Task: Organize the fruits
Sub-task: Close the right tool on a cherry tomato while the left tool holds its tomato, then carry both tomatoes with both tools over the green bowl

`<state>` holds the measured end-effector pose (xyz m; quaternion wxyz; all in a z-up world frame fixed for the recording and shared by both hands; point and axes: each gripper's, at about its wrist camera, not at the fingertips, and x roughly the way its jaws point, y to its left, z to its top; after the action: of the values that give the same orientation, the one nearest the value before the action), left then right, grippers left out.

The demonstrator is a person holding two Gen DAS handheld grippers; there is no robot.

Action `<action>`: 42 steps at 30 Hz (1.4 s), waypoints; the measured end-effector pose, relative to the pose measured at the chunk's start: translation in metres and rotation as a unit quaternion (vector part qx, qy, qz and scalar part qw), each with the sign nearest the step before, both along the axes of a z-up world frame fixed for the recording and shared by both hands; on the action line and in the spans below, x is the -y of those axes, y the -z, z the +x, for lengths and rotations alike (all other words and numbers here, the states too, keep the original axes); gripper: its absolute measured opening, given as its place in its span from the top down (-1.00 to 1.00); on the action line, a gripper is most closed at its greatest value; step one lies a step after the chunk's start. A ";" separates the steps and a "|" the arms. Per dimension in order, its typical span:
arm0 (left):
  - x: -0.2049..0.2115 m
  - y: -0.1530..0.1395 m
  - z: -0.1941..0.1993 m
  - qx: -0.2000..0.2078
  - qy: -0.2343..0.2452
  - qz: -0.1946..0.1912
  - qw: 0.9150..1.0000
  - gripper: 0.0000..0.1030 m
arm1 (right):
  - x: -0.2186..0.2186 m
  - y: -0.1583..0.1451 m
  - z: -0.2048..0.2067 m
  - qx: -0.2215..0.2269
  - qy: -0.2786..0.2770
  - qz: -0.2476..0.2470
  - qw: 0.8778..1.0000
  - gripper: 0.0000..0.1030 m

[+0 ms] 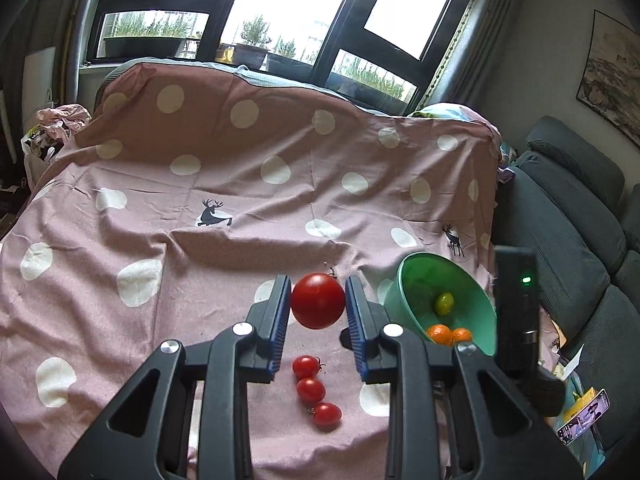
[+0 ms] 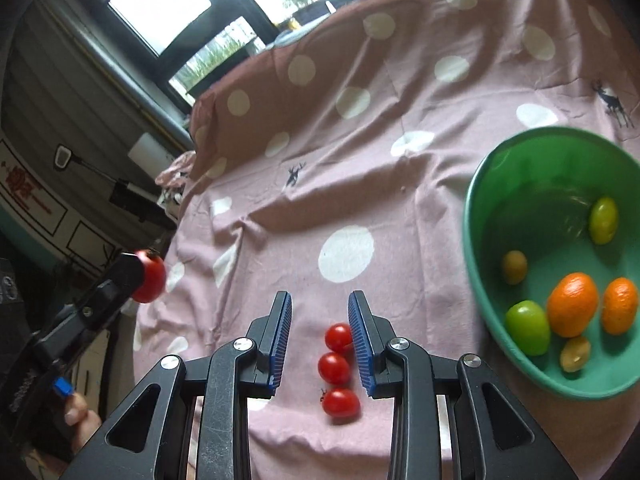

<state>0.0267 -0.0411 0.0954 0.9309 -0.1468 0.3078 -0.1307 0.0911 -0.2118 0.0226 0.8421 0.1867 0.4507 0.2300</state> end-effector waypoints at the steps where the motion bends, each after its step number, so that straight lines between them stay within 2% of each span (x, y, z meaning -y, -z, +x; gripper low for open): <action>1: -0.002 0.001 0.001 -0.002 0.001 -0.003 1.000 0.47 | -0.010 0.009 0.005 -0.014 -0.005 -0.017 1.000 0.36; 4: -0.006 0.002 0.001 -0.006 -0.002 -0.004 1.000 0.47 | -0.032 0.032 0.013 -0.042 -0.013 -0.056 0.997 0.36; 7: -0.009 0.001 0.001 -0.005 -0.003 -0.006 1.000 0.47 | -0.043 0.044 0.015 -0.057 -0.021 -0.075 0.995 0.36; 13: -0.012 -0.001 -0.001 -0.003 -0.003 -0.011 1.000 0.47 | -0.054 0.056 0.018 -0.055 -0.022 -0.122 0.991 0.36; 20: -0.010 -0.002 -0.001 -0.006 -0.001 -0.011 1.000 0.47 | -0.059 0.060 0.016 -0.053 -0.029 -0.143 0.988 0.40; 23: -0.006 -0.005 -0.004 -0.001 0.004 -0.008 1.000 0.47 | -0.053 0.053 0.013 -0.049 -0.023 -0.134 0.989 0.40; 28: 0.012 -0.010 -0.004 0.008 0.019 0.002 1.000 0.47 | -0.022 0.018 0.003 -0.015 0.003 -0.092 0.996 0.40; 34: 0.050 -0.012 0.005 0.009 0.047 0.003 0.999 0.47 | 0.047 -0.026 -0.010 0.038 0.076 -0.052 0.995 0.40; 38: 0.085 -0.005 0.012 0.000 0.077 0.002 0.997 0.47 | 0.092 -0.039 -0.018 0.057 0.130 -0.044 0.989 0.40; 42: 0.121 0.001 0.021 -0.011 0.101 0.008 0.995 0.51 | 0.124 -0.041 -0.021 0.057 0.169 -0.039 0.983 0.40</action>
<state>0.0476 -0.1626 0.0943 0.9107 -0.1086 0.3319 -0.2204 0.0699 -0.3363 0.0635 0.8998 0.2140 0.3723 0.0773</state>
